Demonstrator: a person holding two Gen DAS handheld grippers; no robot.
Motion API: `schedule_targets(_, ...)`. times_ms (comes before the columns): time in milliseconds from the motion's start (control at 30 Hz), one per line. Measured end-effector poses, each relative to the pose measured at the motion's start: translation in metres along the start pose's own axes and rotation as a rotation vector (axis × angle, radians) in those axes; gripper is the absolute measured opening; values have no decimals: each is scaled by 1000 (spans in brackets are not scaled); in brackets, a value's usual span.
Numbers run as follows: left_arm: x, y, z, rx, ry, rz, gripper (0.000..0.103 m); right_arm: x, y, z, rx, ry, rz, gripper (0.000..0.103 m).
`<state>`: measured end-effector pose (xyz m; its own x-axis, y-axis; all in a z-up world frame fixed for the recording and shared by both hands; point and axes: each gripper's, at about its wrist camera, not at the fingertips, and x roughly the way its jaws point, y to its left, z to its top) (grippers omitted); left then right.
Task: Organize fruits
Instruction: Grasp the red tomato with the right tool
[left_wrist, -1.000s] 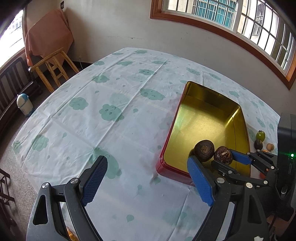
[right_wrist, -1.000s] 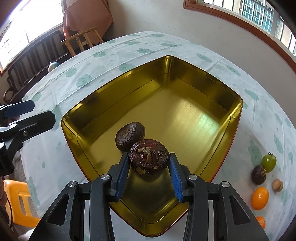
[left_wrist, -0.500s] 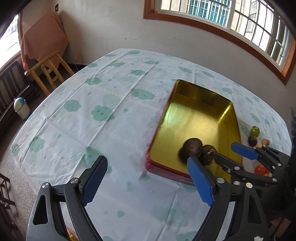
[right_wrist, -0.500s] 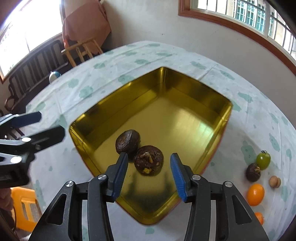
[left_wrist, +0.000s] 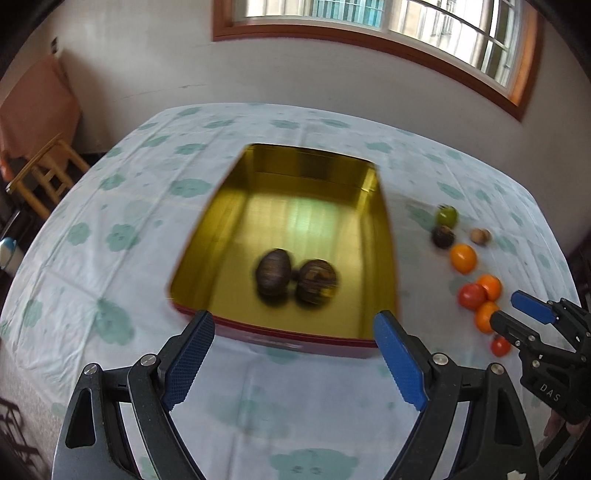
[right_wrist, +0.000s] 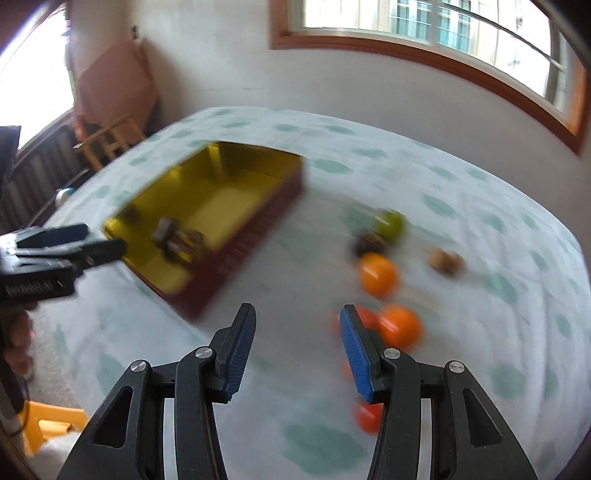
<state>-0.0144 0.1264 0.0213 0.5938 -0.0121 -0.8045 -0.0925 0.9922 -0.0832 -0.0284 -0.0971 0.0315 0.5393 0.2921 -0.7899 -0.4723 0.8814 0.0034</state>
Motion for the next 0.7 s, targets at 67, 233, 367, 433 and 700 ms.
schedule_targets(67,2,-13,-2,26,7,-14,86,-5,-18,-16,30,19,-31,49)
schedule_targets(233,5,-39,-9,84,22,-43,86,-12,-48,-46,84,60,-68,49)
schedule_targets(367,7,-56,-14,119,32,-57,86,-7,-56,-61,108,75,-61,49)
schedule_targets(433,9,-62,-16,135,40,-55,86,-3,-57,-66,117,86,-53,49)
schedule_targets(700,15,-78,-22,170,61,-64,86,14,-52,-71,106,92,-21,49)
